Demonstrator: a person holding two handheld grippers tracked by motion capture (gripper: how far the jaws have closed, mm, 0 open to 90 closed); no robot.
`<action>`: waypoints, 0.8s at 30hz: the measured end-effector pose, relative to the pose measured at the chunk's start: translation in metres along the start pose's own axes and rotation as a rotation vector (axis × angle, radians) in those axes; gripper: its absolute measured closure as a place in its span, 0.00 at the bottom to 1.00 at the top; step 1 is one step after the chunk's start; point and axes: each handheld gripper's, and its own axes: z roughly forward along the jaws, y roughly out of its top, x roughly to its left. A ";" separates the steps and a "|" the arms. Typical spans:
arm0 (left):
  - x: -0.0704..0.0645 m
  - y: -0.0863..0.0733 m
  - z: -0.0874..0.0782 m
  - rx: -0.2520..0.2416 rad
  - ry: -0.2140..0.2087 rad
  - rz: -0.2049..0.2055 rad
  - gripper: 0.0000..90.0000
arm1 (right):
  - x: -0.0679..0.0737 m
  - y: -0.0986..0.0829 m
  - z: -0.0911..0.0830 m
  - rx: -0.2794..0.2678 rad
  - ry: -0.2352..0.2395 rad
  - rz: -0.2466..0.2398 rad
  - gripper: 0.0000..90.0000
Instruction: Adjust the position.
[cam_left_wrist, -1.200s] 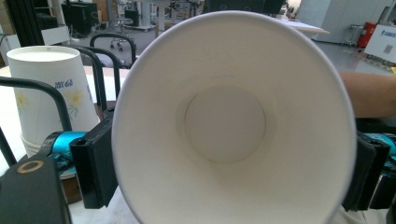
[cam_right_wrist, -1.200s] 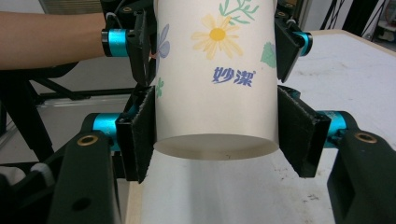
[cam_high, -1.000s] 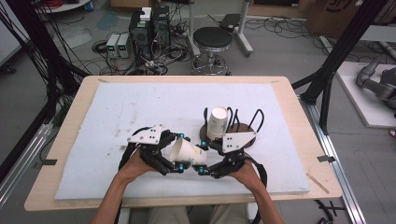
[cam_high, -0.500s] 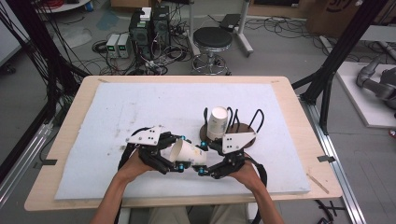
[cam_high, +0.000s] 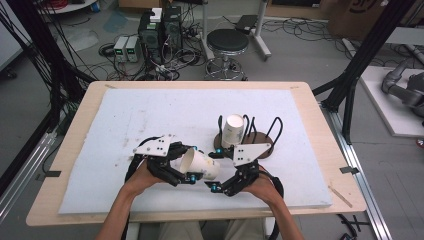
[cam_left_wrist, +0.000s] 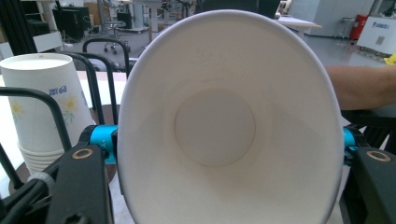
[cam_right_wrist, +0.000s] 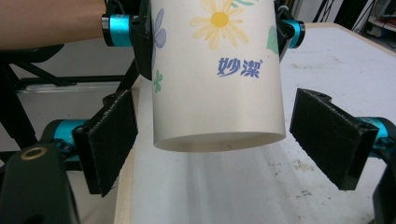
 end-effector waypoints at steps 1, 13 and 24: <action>0.000 0.000 0.000 0.000 0.000 0.000 0.36 | 0.000 0.000 0.000 0.000 0.000 0.000 0.17; 0.000 0.000 -0.002 0.007 0.016 0.004 0.36 | -0.001 0.000 0.000 -0.002 -0.014 0.006 0.17; -0.001 0.007 -0.010 0.063 0.070 -0.002 0.36 | 0.001 -0.007 -0.012 0.001 -0.060 0.037 0.17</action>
